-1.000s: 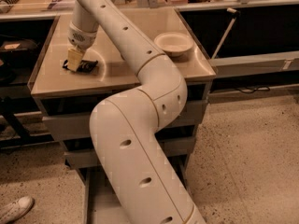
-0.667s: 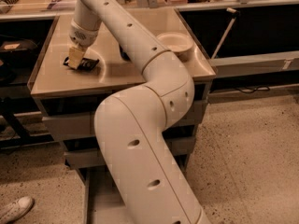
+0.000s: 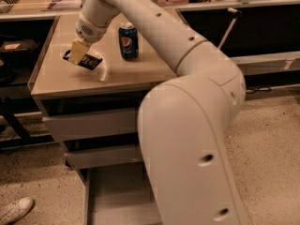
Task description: Place rxbar chocolate into bottom drawer
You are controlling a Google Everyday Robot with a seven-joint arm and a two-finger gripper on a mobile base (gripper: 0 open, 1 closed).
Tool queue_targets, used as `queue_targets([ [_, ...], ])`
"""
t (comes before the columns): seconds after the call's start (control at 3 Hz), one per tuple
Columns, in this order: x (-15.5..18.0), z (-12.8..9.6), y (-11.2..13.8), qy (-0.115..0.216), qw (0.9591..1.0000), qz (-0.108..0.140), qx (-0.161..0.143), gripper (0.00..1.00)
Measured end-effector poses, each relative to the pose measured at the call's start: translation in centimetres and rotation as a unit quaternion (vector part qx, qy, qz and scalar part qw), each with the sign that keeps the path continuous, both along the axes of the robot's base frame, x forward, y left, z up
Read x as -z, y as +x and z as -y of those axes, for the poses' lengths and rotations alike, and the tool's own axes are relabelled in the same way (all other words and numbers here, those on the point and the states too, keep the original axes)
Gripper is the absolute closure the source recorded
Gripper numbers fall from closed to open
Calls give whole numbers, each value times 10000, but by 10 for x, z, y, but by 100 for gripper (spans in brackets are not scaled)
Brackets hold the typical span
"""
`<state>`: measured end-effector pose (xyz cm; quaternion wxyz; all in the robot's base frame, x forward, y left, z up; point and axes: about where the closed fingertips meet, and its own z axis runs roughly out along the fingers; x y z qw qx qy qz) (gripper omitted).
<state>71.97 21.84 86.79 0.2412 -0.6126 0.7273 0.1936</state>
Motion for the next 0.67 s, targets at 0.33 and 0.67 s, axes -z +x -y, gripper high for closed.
queue_targets([
  [0.33,-26,9,-38,397,9991,61,107,100],
  [0.67,2,5,-57,228,9996,-136,-34,100],
])
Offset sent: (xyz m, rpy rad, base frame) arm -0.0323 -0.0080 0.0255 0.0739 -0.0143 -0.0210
